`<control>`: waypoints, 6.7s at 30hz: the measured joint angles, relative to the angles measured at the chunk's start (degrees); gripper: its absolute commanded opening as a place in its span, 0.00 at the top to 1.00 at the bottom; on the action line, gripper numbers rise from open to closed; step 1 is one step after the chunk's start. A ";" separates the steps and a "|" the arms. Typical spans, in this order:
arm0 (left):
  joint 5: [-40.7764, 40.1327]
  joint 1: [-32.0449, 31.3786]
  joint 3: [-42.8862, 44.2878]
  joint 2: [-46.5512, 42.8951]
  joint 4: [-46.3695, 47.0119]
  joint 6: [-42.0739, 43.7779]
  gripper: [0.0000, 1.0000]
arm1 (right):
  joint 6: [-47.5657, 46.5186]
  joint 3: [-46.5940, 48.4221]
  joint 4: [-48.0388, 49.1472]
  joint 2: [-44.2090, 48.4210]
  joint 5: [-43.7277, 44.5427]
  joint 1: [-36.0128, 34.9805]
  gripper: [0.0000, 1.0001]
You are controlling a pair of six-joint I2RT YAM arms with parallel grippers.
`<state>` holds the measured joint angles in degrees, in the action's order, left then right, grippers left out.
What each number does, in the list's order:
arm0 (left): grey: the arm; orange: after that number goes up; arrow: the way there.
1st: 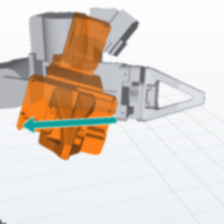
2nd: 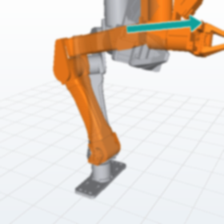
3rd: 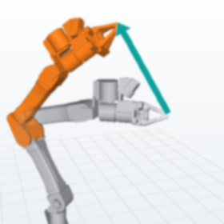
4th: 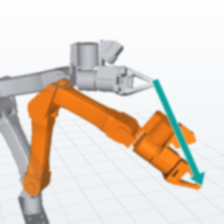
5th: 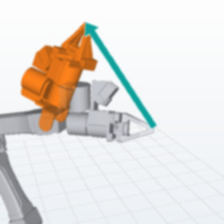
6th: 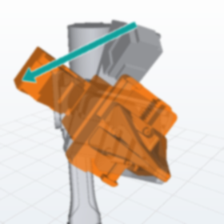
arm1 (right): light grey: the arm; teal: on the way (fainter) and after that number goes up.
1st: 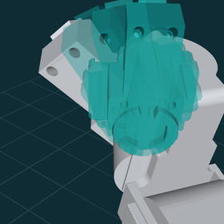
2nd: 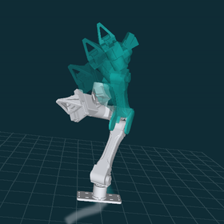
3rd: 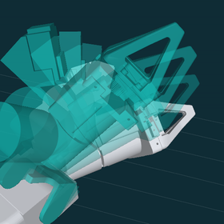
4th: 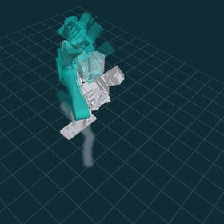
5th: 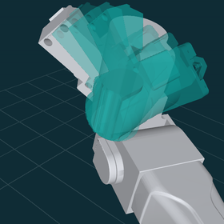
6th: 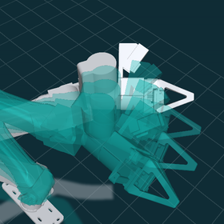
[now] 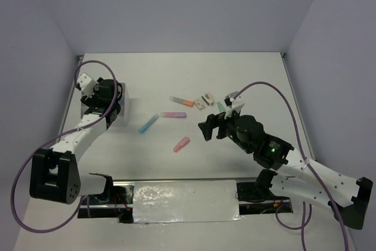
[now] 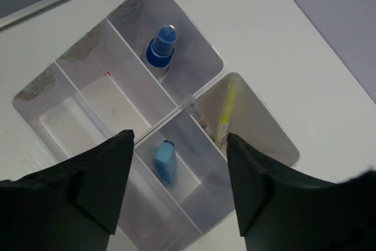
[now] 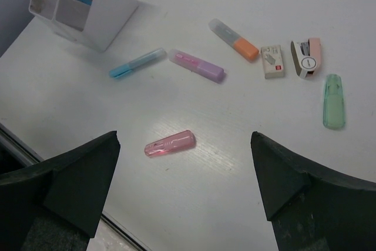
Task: Sort the stationery into containers
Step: Place the pen in the storage box, then pick up the pen from the center of the board, then place the pen in the storage box, then pick up the pen from the center of the board.
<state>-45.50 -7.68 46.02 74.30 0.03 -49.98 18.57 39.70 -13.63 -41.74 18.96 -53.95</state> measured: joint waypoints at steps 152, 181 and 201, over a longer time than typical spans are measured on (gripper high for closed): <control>5.11 -0.66 10.47 2.34 -19.96 0.74 0.01 | 1.46 0.24 14.80 -16.41 -6.47 -2.51 0.00; 41.24 -2.01 0.76 -35.45 -31.76 26.43 0.01 | -11.52 24.79 -6.43 -52.15 -18.27 27.41 0.01; 43.30 -2.16 0.81 -32.39 -31.78 27.58 0.01 | -16.24 28.24 -15.32 -64.67 -17.09 37.59 0.57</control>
<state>-2.20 -9.85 46.83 41.91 -31.75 -22.39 2.33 67.94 -28.95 -106.41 1.87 -16.36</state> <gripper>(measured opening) 0.993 0.475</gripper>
